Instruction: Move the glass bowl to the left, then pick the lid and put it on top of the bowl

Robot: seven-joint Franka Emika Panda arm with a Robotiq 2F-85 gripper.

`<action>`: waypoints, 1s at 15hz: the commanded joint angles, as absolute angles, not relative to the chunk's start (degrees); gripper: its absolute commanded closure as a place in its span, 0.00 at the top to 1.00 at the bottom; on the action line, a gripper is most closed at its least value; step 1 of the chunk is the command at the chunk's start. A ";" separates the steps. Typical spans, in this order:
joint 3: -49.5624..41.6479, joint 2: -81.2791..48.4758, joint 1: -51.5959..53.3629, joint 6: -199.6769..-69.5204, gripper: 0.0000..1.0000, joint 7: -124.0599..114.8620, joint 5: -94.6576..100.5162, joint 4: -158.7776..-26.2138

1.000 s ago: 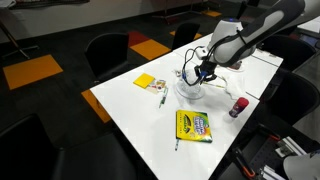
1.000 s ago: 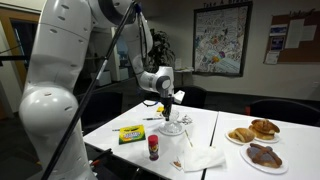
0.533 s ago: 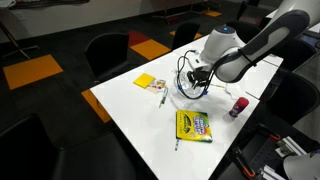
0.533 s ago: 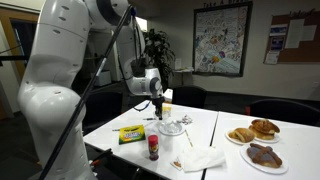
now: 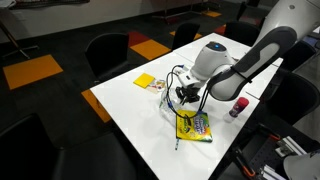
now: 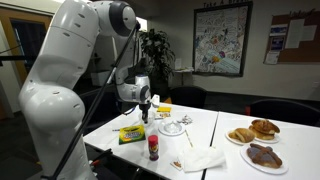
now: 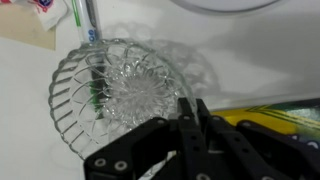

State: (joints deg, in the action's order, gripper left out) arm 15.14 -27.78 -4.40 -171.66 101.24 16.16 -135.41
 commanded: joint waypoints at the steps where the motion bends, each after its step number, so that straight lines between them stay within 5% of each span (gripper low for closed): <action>1: 14.21 -28.53 -4.11 -170.34 0.02 98.71 15.08 -135.13; 7: 6.24 -25.48 0.72 -170.31 0.02 89.58 18.25 -135.97; 15: 12.10 -28.63 -4.83 -170.98 0.02 92.19 16.56 -135.03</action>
State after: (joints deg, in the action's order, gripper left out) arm 9.58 -28.04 -2.21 -170.70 90.77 16.97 -135.28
